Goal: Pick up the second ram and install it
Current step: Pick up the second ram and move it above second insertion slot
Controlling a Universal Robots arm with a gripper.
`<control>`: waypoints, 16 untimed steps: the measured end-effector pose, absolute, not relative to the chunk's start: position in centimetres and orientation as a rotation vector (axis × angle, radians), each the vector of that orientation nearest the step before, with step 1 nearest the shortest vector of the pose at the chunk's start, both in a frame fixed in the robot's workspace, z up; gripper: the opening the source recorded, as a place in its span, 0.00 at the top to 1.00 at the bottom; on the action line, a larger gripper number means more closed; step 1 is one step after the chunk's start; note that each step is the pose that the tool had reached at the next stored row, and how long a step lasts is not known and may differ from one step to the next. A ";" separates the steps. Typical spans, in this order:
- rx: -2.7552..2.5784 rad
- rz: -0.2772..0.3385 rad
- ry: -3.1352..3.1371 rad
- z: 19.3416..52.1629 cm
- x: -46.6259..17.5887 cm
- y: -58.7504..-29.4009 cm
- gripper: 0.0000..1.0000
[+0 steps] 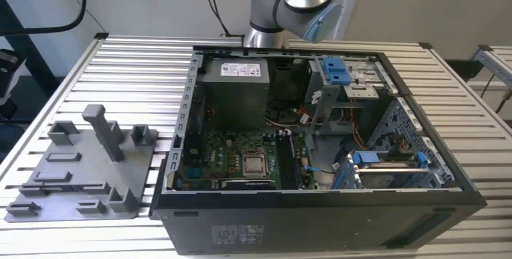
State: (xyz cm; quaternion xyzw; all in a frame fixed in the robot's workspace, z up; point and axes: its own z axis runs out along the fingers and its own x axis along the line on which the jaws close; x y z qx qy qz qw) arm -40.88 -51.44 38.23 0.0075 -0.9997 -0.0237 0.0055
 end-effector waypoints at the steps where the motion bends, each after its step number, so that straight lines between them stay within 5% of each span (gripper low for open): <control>1: 0.024 -0.074 -3.130 38.2 -40.9 -51.4 0.89; 16: 0.116 -0.070 -3.126 38.2 -40.9 -51.4 0.89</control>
